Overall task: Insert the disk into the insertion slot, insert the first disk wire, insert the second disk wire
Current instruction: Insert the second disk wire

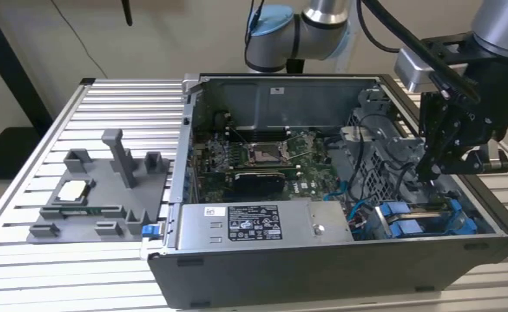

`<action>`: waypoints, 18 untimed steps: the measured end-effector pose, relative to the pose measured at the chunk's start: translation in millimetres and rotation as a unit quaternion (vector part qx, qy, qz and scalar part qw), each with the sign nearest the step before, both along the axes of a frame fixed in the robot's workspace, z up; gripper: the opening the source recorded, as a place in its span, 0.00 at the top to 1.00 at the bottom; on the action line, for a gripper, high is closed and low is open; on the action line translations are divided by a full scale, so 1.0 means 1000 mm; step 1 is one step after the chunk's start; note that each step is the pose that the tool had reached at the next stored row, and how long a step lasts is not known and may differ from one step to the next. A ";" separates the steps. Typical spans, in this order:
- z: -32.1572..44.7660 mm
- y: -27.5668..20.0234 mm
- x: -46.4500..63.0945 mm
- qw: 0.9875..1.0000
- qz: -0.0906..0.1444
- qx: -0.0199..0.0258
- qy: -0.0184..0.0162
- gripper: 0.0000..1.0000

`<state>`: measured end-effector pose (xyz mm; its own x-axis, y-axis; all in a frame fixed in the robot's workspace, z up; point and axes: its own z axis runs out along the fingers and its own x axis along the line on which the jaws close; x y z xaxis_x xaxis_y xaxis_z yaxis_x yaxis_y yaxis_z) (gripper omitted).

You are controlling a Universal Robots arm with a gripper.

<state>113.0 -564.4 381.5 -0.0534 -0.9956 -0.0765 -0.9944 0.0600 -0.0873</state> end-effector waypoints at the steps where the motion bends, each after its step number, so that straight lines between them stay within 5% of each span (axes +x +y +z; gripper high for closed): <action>1: -0.0007 0.0000 0.000 1.000 0.000 0.000 0.000 0.84; 10: -0.0109 -0.0002 0.001 1.000 0.000 -0.002 -0.011 0.84; 18: -0.0212 -0.0071 0.002 1.000 0.000 -0.007 -0.012 0.84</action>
